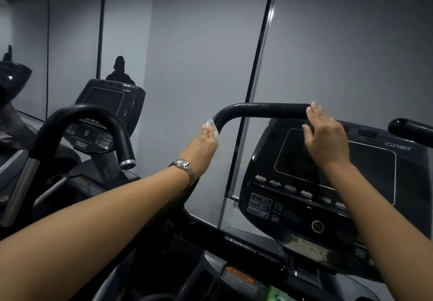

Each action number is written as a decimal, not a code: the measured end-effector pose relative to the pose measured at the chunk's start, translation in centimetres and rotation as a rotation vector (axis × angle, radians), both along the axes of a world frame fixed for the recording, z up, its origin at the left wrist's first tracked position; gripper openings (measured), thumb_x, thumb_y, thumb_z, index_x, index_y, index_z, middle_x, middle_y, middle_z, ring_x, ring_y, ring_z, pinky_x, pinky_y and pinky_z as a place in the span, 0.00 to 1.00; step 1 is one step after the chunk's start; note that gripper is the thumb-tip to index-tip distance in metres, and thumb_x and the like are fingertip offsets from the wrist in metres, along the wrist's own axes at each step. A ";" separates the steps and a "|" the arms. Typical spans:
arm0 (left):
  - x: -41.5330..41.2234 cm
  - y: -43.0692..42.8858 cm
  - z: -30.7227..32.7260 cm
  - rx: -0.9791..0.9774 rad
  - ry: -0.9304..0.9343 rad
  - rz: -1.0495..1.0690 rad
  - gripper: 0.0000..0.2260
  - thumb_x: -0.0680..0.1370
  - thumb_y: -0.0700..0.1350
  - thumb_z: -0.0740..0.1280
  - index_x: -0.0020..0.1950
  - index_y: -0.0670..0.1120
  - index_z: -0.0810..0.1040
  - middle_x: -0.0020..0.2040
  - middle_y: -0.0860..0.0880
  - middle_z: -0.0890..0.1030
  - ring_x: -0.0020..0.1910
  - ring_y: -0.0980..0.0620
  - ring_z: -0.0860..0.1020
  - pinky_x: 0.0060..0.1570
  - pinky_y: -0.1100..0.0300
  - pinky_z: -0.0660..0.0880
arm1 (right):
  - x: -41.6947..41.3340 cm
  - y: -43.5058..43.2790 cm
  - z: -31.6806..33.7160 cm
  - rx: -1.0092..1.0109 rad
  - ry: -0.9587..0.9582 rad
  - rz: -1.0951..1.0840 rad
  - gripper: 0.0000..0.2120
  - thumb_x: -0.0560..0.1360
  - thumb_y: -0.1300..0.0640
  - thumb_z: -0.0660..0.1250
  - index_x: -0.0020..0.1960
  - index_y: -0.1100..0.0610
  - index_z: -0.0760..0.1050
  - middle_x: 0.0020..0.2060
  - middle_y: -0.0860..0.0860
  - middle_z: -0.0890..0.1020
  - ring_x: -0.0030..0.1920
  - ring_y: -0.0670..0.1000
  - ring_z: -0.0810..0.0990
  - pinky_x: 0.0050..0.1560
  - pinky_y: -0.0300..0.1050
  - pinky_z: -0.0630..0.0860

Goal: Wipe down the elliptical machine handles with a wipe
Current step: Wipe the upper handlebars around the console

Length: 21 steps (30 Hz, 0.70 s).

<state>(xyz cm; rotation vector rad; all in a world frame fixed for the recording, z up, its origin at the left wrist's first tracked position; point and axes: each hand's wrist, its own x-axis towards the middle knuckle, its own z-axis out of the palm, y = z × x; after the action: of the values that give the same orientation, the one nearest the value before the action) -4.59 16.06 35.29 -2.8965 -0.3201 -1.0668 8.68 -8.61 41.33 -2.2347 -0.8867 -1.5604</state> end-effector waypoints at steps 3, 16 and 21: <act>-0.2 -0.5 -0.3 0.038 0.006 0.021 0.32 0.76 0.27 0.57 0.74 0.33 0.42 0.75 0.34 0.48 0.69 0.40 0.66 0.62 0.54 0.69 | 0.1 0.3 0.3 0.010 0.000 -0.021 0.19 0.74 0.67 0.67 0.64 0.70 0.73 0.64 0.66 0.74 0.63 0.65 0.75 0.60 0.62 0.73; 2.6 1.0 -2.5 0.143 -0.082 -0.011 0.26 0.78 0.30 0.52 0.73 0.30 0.43 0.73 0.29 0.46 0.74 0.35 0.51 0.71 0.49 0.60 | -1.0 0.0 0.5 -0.044 0.094 -0.112 0.21 0.78 0.62 0.63 0.70 0.64 0.68 0.71 0.58 0.68 0.71 0.59 0.68 0.65 0.60 0.67; 3.4 1.1 -2.2 0.255 -0.143 -0.013 0.24 0.79 0.28 0.49 0.70 0.26 0.41 0.71 0.24 0.47 0.73 0.30 0.49 0.72 0.49 0.57 | -1.1 0.2 0.3 -0.043 0.098 -0.123 0.21 0.77 0.63 0.63 0.70 0.65 0.68 0.71 0.59 0.68 0.70 0.59 0.69 0.63 0.61 0.69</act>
<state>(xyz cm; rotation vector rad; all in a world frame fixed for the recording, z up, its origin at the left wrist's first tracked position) -1.15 17.16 33.12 -2.6091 -0.1565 -1.2204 7.55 -8.45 41.63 -2.4141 -0.7760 -1.4811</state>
